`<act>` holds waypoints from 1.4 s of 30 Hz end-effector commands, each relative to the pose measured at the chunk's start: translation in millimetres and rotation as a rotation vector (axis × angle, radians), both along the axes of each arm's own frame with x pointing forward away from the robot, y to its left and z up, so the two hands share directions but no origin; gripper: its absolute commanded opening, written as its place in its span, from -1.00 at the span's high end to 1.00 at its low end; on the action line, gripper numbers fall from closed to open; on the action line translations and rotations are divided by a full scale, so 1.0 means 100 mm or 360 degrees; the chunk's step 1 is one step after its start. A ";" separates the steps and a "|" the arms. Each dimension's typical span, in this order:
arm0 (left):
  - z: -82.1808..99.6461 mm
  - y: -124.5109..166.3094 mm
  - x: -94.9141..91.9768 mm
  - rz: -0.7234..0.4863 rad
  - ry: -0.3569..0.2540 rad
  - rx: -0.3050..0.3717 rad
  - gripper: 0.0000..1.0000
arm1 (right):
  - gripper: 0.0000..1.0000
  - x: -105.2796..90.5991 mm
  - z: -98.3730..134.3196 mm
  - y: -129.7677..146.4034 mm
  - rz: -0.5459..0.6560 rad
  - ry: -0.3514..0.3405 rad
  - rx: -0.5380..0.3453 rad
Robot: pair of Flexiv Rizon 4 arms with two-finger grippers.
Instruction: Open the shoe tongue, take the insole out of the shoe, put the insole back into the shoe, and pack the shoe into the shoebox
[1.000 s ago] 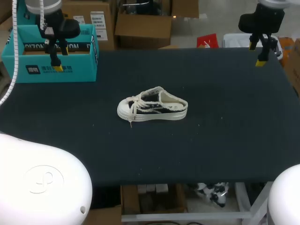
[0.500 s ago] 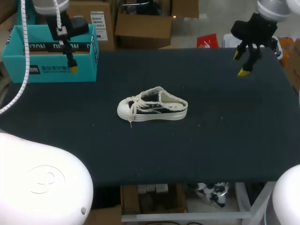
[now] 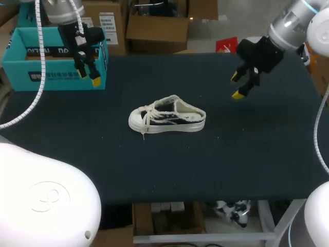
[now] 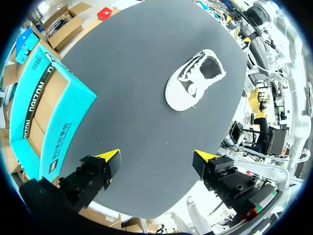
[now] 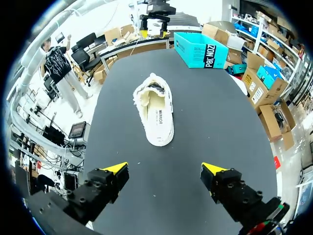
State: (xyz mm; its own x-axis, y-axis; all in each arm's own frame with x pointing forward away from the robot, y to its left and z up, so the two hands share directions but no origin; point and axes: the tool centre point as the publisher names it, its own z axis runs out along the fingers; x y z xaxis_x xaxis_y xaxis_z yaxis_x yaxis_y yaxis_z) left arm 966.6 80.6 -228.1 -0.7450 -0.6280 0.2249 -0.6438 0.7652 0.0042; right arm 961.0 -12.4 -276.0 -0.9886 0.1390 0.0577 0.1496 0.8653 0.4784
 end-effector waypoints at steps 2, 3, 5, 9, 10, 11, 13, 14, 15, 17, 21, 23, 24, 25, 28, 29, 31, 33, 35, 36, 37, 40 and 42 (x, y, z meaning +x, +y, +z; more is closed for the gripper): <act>0.01 -0.04 0.07 -0.0006 0.0043 0.0030 -1.00 | -1.00 -0.03 0.00 0.00 -0.0006 -0.0013 -0.0001; 0.01 -0.04 0.07 -0.0006 0.0043 0.0030 -1.00 | -1.00 -0.03 0.00 0.00 -0.0006 -0.0013 -0.0001; 0.01 -0.04 0.07 -0.0006 0.0043 0.0030 -1.00 | -1.00 -0.03 0.00 0.00 -0.0006 -0.0013 -0.0001; 0.01 -0.04 0.07 -0.0006 0.0043 0.0030 -1.00 | -1.00 -0.03 0.00 0.00 -0.0006 -0.0013 -0.0001; 0.01 -0.04 0.07 -0.0006 0.0043 0.0030 -1.00 | -1.00 -0.03 0.00 0.00 -0.0006 -0.0013 -0.0001; 0.01 -0.04 0.07 -0.0006 0.0043 0.0030 -1.00 | -1.00 -0.03 0.00 0.00 -0.0006 -0.0013 -0.0001; 0.00 -0.18 0.05 0.0157 0.0049 0.0032 -1.00 | -1.00 -0.03 -0.11 0.07 -0.0020 -0.0017 0.0032; -0.03 -0.26 0.01 0.0227 0.0039 0.0063 -1.00 | -1.00 -0.03 -0.17 0.12 -0.0009 -0.0010 0.0027; -0.06 -0.33 -0.02 0.0315 0.0025 0.0094 -1.00 | -1.00 -0.04 -0.24 0.18 -0.0006 0.0005 0.0008; -0.11 -0.47 -0.09 0.0497 -0.0049 0.0153 -1.00 | -1.00 -0.06 -0.33 0.27 0.0013 -0.0008 0.0056; -0.10 -0.66 -0.22 0.0732 -0.0091 0.0147 -1.00 | -1.00 -0.10 -0.48 0.44 -0.0002 -0.0002 0.0102; -0.10 -0.75 -0.27 0.0823 -0.0121 0.0157 -1.00 | -1.00 -0.11 -0.54 0.51 -0.0009 0.0003 0.0126; -0.10 -0.79 -0.29 0.0864 -0.0141 0.0158 -1.00 | -1.00 -0.12 -0.57 0.54 -0.0048 0.0005 0.0125; -0.11 -0.82 -0.32 0.0847 -0.0138 0.0156 -1.00 | -1.00 -0.13 -0.60 0.57 -0.0049 0.0004 0.0146; -0.15 -0.90 -0.33 0.0892 -0.0139 0.0177 -1.00 | -1.00 -0.17 -0.70 0.66 -0.0075 0.0001 0.0175; -0.17 -0.93 -0.34 0.0900 -0.0129 0.0175 -1.00 | -1.00 -0.19 -0.73 0.69 -0.0083 -0.0012 0.0193; -0.19 -1.00 -0.36 0.0951 -0.0150 0.0172 -1.00 | -1.00 -0.20 -0.81 0.74 -0.0112 -0.0013 0.0218; -0.20 -1.07 -0.39 0.0937 -0.0131 0.0145 -1.00 | -1.00 -0.20 -0.90 0.79 -0.0149 -0.0015 0.0219; -0.21 -1.15 -0.43 0.0904 -0.0126 0.0146 -1.00 | -1.00 -0.19 -0.97 0.83 -0.0168 -0.0031 0.0237; -0.21 -1.18 -0.44 0.0902 -0.0128 0.0147 -1.00 | -1.00 -0.19 -1.00 0.84 -0.0176 -0.0040 0.0247; -0.21 -1.22 -0.46 0.0899 -0.0143 0.0168 -1.00 | -1.00 -0.19 -1.03 0.84 -0.0176 -0.0050 0.0264; -0.21 -1.29 -0.47 0.0886 -0.0137 0.0176 -1.00 | -1.00 -0.18 -1.11 0.84 -0.0186 -0.0069 0.0298; -0.19 -1.32 -0.48 0.0876 -0.0130 0.0175 -1.00 | -1.00 -0.16 -1.15 0.85 -0.0189 -0.0083 0.0316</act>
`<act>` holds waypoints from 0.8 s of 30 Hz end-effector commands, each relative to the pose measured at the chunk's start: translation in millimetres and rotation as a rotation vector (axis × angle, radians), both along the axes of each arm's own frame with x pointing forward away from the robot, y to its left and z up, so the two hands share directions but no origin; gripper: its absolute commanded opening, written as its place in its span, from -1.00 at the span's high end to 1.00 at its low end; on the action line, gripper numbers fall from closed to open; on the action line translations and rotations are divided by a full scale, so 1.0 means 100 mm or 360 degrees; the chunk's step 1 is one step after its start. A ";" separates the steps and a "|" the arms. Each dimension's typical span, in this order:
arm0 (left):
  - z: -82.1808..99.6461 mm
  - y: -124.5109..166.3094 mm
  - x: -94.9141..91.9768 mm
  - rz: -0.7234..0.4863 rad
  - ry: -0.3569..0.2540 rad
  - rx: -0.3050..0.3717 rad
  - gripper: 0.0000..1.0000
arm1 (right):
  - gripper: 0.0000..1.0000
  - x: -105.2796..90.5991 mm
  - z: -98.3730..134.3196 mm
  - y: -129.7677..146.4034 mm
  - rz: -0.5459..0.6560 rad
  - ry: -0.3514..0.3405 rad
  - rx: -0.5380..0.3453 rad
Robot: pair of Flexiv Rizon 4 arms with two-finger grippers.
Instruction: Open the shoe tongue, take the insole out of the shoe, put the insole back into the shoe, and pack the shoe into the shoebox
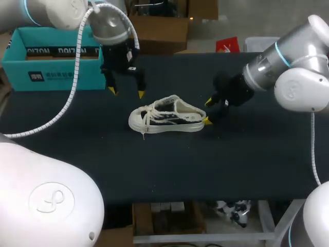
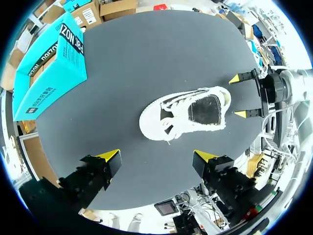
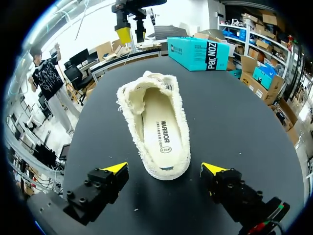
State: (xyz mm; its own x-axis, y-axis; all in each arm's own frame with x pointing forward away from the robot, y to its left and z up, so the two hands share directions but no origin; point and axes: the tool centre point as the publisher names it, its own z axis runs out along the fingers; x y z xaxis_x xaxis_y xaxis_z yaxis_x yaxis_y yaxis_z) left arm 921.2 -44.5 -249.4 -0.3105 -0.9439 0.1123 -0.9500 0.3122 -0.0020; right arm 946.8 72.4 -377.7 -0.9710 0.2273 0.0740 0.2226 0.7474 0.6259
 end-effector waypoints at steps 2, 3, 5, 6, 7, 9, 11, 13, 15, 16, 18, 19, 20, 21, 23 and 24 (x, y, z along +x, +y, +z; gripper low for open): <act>0.02 -0.11 -0.03 -0.0007 -0.0004 0.0033 -1.00 | -1.00 0.00 -0.17 0.00 -0.0029 -0.0067 0.0071; 0.01 -0.13 -0.02 -0.0007 0.0001 0.0034 -1.00 | -1.00 0.02 -0.19 0.01 -0.0030 -0.0062 0.0067; 0.00 -0.16 -0.01 -0.0008 0.0015 0.0040 -1.00 | -1.00 0.04 -0.22 0.02 -0.0023 -0.0070 0.0094; -0.01 -0.18 0.00 -0.0007 0.0024 0.0039 -1.00 | -1.00 0.06 -0.24 0.04 -0.0029 -0.0062 0.0090; -0.02 -0.19 0.01 -0.0009 0.0031 0.0039 -1.00 | -1.00 0.07 -0.26 0.05 -0.0019 -0.0062 0.0107; -0.04 -0.20 0.02 -0.0010 0.0042 0.0035 -1.00 | -1.00 0.09 -0.30 0.08 -0.0021 -0.0056 0.0113; -0.05 -0.22 0.03 -0.0010 0.0050 0.0032 -1.00 | -1.00 0.11 -0.35 0.11 -0.0017 -0.0049 0.0136; -0.06 -0.23 0.04 -0.0008 0.0056 0.0031 -1.00 | -1.00 0.12 -0.38 0.14 -0.0017 -0.0051 0.0169; -0.08 -0.24 0.05 -0.0010 0.0063 0.0030 -1.00 | -1.00 0.12 -0.40 0.17 -0.0012 -0.0057 0.0197; -0.08 -0.25 0.05 -0.0010 0.0065 0.0032 -1.00 | -1.00 0.12 -0.41 0.19 -0.0012 -0.0057 0.0200; -0.10 -0.25 0.05 -0.0010 0.0069 0.0033 -1.00 | -1.00 0.12 -0.43 0.25 -0.0012 -0.0058 0.0209; -0.10 -0.25 0.06 -0.0011 0.0072 0.0032 -1.00 | -1.00 0.11 -0.44 0.28 -0.0008 -0.0058 0.0215; -0.11 -0.26 0.06 -0.0012 0.0075 0.0032 -1.00 | -1.00 0.11 -0.45 0.30 -0.0005 -0.0061 0.0225; -0.12 -0.26 0.07 -0.0013 0.0077 0.0033 -1.00 | -1.00 0.10 -0.46 0.31 -0.0006 -0.0060 0.0229; -0.12 -0.26 0.07 -0.0015 0.0082 0.0035 -1.00 | -1.00 0.09 -0.48 0.33 -0.0003 -0.0065 0.0267; -0.13 -0.26 0.08 -0.0015 0.0083 0.0036 -1.00 | -1.00 0.08 -0.49 0.35 -0.0002 -0.0062 0.0270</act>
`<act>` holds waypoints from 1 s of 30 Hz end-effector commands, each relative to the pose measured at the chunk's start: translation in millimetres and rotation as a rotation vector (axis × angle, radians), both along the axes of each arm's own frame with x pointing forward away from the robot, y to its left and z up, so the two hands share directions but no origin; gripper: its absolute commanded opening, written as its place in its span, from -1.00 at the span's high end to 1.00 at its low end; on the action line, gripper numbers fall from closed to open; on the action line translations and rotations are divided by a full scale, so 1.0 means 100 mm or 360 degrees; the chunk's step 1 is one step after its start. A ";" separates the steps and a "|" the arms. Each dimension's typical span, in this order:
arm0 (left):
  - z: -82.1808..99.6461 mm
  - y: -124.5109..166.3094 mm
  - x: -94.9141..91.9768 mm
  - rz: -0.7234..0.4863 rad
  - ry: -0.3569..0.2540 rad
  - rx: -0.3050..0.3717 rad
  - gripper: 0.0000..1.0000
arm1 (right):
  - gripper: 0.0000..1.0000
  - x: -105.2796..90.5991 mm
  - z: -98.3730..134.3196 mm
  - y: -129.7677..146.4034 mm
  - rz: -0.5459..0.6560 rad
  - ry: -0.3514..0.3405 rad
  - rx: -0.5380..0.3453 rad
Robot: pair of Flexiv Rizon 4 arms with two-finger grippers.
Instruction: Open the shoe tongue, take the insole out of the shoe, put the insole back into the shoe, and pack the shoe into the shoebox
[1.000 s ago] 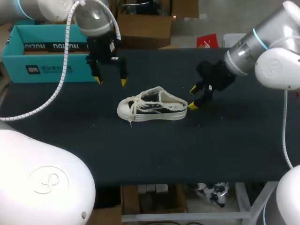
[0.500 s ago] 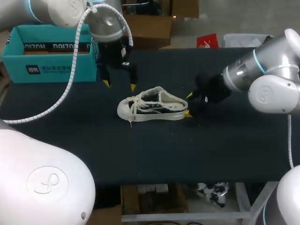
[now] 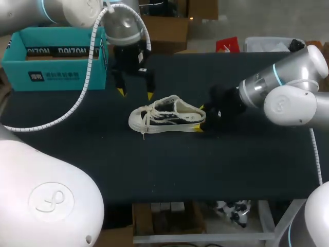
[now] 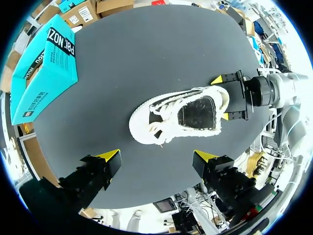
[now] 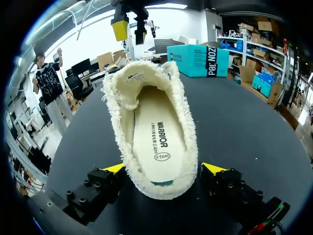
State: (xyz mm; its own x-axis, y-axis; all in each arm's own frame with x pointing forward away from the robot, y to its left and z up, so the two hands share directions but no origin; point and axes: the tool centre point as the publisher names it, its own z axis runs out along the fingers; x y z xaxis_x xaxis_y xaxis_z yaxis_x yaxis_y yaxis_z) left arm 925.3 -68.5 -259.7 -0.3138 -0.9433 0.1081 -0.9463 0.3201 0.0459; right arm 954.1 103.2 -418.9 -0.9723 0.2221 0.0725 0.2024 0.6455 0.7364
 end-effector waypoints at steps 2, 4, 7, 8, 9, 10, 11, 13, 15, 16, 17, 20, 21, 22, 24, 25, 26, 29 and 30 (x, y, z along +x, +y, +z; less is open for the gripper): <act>-0.03 -0.03 0.04 -0.0003 0.0013 0.0007 -1.00 | -1.00 0.01 -0.10 0.05 0.0008 -0.0006 0.0059; -0.05 -0.05 0.04 -0.0006 0.0015 0.0008 -1.00 | -1.00 0.01 -0.12 0.08 0.0018 -0.0001 0.0075; -0.06 -0.07 0.05 -0.0009 0.0019 0.0009 -1.00 | -1.00 0.02 -0.15 0.09 0.0023 0.0001 0.0091; -0.06 -0.08 0.05 -0.0010 0.0021 0.0008 -1.00 | -1.00 0.02 -0.16 0.10 0.0026 -0.0002 0.0098; -0.07 -0.08 0.06 -0.0010 0.0023 0.0007 -1.00 | -1.00 0.02 -0.17 0.10 0.0026 -0.0003 0.0102; -0.07 -0.09 0.06 -0.0011 0.0025 0.0006 -1.00 | -1.00 0.02 -0.18 0.10 0.0026 -0.0006 0.0111; -0.07 -0.10 0.06 -0.0012 0.0027 0.0005 -1.00 | -1.00 0.03 -0.18 0.10 0.0029 -0.0010 0.0125; -0.09 -0.11 0.07 -0.0013 0.0030 0.0006 -1.00 | -1.00 0.03 -0.19 0.10 0.0032 -0.0016 0.0138; -0.09 -0.13 0.07 -0.0014 0.0034 0.0006 -1.00 | -1.00 0.03 -0.20 0.10 0.0035 -0.0021 0.0148; -0.10 -0.15 0.07 -0.0014 0.0037 0.0008 -1.00 | -1.00 0.04 -0.20 0.11 0.0038 -0.0025 0.0154; -0.10 -0.16 0.07 -0.0015 0.0040 0.0009 -1.00 | -1.00 0.05 -0.20 0.11 0.0041 -0.0028 0.0159; -0.10 -0.23 0.07 -0.0017 0.0049 0.0027 -1.00 | 1.00 0.07 -0.20 0.12 0.0051 -0.0038 0.0162; -0.09 -0.26 0.06 -0.0022 0.0047 0.0038 -1.00 | 1.00 0.08 -0.20 0.13 0.0051 -0.0039 0.0161; -0.08 -0.30 0.05 -0.0026 0.0041 0.0056 -1.00 | 1.00 0.08 -0.21 0.13 0.0048 -0.0038 0.0170; -0.07 -0.38 0.05 -0.0029 0.0037 0.0073 -1.00 | 1.00 0.10 -0.23 0.13 0.0042 -0.0033 0.0178; -0.07 -0.43 0.05 -0.0025 0.0036 0.0080 -1.00 | 1.00 0.10 -0.24 0.14 0.0035 -0.0028 0.0185; -0.07 -0.47 0.04 -0.0023 0.0034 0.0085 -1.00 | 1.00 0.10 -0.25 0.14 0.0024 -0.0017 0.0178; -0.08 -0.60 0.04 0.0002 0.0010 0.0130 -1.00 | 1.00 0.10 -0.25 0.14 0.0024 -0.0017 0.0178; -0.09 -0.64 0.05 0.0009 0.0008 0.0143 -1.00 | 1.00 0.10 -0.25 0.14 0.0024 -0.0017 0.0178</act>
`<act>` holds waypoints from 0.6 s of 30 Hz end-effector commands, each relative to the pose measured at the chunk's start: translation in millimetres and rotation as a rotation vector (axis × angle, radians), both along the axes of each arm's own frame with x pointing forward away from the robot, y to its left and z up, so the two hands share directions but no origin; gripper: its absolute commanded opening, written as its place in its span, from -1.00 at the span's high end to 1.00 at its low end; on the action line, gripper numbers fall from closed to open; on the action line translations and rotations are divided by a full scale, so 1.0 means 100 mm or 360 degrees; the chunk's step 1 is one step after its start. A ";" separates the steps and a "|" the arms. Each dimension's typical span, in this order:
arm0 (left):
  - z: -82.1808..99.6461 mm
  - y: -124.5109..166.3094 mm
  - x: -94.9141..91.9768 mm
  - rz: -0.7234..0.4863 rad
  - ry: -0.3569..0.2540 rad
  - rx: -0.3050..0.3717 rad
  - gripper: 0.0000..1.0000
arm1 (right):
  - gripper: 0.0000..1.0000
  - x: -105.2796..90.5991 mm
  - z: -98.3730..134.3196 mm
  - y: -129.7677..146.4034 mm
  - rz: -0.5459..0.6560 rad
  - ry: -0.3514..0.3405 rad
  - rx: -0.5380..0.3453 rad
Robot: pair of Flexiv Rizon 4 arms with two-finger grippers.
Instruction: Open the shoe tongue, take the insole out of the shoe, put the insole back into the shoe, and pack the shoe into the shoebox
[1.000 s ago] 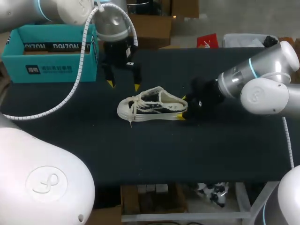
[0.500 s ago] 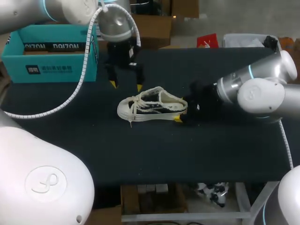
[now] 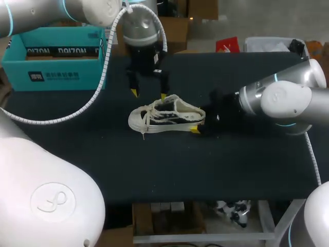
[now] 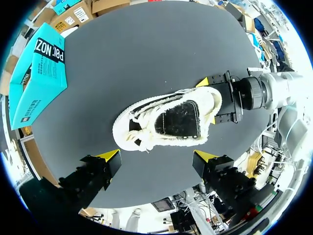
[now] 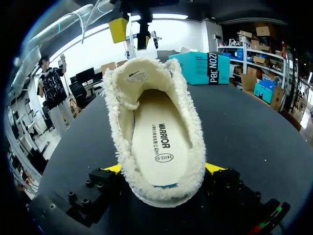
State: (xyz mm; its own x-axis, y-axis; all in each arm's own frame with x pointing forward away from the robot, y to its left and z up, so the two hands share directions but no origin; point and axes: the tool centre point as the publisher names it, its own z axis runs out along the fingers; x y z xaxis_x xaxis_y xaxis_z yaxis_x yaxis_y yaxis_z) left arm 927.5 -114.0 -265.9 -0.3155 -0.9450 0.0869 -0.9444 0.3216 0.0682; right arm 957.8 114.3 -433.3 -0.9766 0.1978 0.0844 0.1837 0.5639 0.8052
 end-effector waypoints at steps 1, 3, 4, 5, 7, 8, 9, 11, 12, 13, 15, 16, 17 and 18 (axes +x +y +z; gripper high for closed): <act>-0.04 -0.23 0.03 0.0013 -0.0011 0.0118 -1.00 | 1.00 0.06 -0.11 0.03 -0.0001 0.0002 0.0003; -0.09 -0.32 0.05 0.0032 -0.0020 0.0158 -1.00 | 1.00 0.06 -0.11 0.03 -0.0001 0.0002 0.0003; -0.12 -0.35 0.06 0.0037 -0.0019 0.0177 -1.00 | 1.00 0.06 -0.11 0.03 -0.0001 0.0002 0.0003; -0.15 -0.38 0.07 0.0041 -0.0011 0.0188 -1.00 | 1.00 0.06 -0.11 0.03 -0.0001 0.0002 0.0003; -0.19 -0.44 0.10 0.0058 -0.0007 0.0212 -1.00 | 1.00 0.06 -0.11 0.03 -0.0001 0.0002 0.0003; -0.21 -0.46 0.10 0.0059 -0.0001 0.0226 -1.00 | 1.00 0.06 -0.11 0.03 -0.0001 0.0002 0.0003; -0.23 -0.48 0.11 0.0079 -0.0011 0.0240 -1.00 | 1.00 0.06 -0.11 0.03 -0.0001 0.0002 0.0003; -0.26 -0.51 0.11 0.0110 -0.0038 0.0270 -0.90 | 1.00 0.06 -0.11 0.03 -0.0001 0.0002 0.0003; -0.27 -0.54 0.11 0.0111 -0.0037 0.0270 -0.87 | 1.00 0.06 -0.11 0.03 -0.0001 0.0002 0.0003; -0.27 -0.56 0.11 0.0127 -0.0054 0.0287 -0.86 | 1.00 0.06 -0.11 0.03 -0.0001 0.0002 0.0003; -0.29 -0.60 0.10 0.0125 -0.0050 0.0297 -0.65 | 1.00 0.06 -0.11 0.03 -0.0001 0.0002 0.0003; -0.29 -0.62 0.10 0.0130 -0.0052 0.0309 -0.65 | 1.00 0.06 -0.11 0.03 -0.0001 0.0002 0.0003; -0.30 -0.63 0.09 0.0137 -0.0057 0.0324 -0.64 | 1.00 0.06 -0.11 0.03 -0.0001 0.0002 0.0003; -0.32 -0.64 0.09 0.0138 -0.0060 0.0342 -0.62 | 1.00 0.06 -0.11 0.03 -0.0001 0.0002 0.0003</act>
State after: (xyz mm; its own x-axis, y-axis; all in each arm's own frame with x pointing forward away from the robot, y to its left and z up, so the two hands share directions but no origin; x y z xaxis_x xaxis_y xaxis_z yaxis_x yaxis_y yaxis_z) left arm 935.5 -170.9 -295.2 -0.2292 -0.9719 -0.0538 -0.9708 0.2243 0.0851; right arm 957.8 114.9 -433.2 -0.9762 0.2004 0.0829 0.1843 0.5655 0.8039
